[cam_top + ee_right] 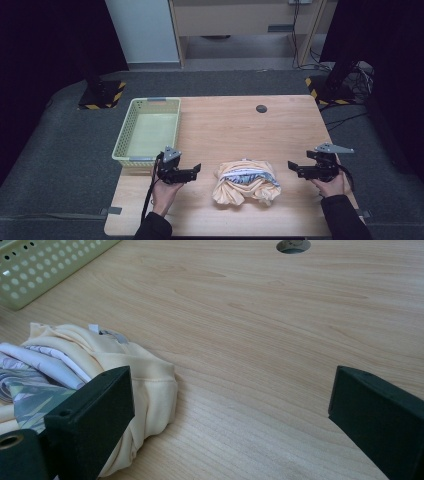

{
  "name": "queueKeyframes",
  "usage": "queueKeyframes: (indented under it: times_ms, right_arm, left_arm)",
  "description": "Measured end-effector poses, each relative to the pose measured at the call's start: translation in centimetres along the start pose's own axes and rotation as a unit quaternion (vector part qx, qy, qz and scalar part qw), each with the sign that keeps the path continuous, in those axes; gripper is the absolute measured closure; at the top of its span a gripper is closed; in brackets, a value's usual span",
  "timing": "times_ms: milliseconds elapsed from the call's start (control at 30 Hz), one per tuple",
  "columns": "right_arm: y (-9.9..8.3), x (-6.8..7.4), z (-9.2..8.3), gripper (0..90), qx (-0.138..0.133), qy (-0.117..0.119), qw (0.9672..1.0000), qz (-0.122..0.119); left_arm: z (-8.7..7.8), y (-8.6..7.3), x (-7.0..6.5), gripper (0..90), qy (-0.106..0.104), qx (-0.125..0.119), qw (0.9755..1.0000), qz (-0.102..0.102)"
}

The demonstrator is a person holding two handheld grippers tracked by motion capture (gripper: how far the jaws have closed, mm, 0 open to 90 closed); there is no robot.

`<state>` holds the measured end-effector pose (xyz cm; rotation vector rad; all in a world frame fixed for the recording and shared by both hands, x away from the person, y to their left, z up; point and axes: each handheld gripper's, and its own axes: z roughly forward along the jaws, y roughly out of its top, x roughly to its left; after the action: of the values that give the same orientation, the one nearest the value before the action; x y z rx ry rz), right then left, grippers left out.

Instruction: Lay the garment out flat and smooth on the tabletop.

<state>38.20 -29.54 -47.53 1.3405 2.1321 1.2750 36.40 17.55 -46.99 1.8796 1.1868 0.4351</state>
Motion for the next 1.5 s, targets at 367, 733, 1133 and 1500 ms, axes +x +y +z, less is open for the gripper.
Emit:
queueKeyframes:
  times_ms: [367,733,1133,1500]
  right_arm:
    - [0.1,0.3,1.4,6.4,0.009,0.019,0.9998,0.003]
    - [0.1,0.6,2.7,7.5,0.02,0.028,0.9994,0.001]
    - [-0.2,1.0,4.6,10.9,0.039,0.046,0.9982,0.001]
    - [-0.4,1.2,5.9,14.7,0.054,0.056,0.997,-0.002]
  left_arm:
    - [1.5,0.2,-0.7,11.0,-0.013,0.009,0.9999,0.007]
    - [3.3,0.3,-1.8,11.8,-0.029,0.014,0.9993,0.02]
    - [5.2,0.0,-2.6,13.8,-0.046,0.033,0.9981,0.023]
    - [6.7,-0.2,-3.1,19.9,-0.065,0.053,0.9963,0.015]
